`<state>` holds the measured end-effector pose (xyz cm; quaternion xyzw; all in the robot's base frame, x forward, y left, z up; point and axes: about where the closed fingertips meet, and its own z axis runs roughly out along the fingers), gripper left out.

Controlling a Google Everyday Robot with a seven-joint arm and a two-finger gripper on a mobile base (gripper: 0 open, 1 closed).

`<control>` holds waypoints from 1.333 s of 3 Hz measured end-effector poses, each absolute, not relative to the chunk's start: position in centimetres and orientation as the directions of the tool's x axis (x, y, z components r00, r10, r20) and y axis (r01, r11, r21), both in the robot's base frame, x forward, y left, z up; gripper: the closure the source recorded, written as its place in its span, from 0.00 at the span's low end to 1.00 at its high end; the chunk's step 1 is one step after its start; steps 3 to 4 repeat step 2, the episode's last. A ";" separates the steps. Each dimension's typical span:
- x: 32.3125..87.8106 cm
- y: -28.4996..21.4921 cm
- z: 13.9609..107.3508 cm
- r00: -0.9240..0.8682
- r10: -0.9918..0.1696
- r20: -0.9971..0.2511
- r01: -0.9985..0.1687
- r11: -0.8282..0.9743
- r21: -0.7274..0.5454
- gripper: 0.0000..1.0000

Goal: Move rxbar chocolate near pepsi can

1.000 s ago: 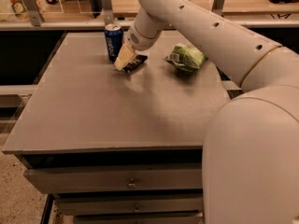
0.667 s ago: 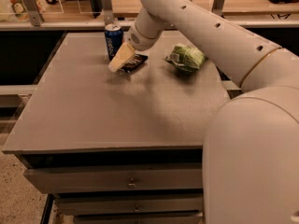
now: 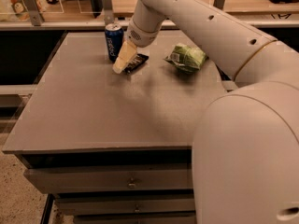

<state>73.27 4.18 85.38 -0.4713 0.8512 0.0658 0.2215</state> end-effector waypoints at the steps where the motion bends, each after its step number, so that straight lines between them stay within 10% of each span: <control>1: 72.6 2.6 85.9 -0.443 -0.804 -0.395 -0.840 0.527 -0.129 0.00; 4: 72.6 2.6 85.9 -0.443 -0.804 -0.395 -0.840 0.526 -0.129 0.00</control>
Offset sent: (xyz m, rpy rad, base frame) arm -0.0054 -0.0127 0.0042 -0.0456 -0.0021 0.0133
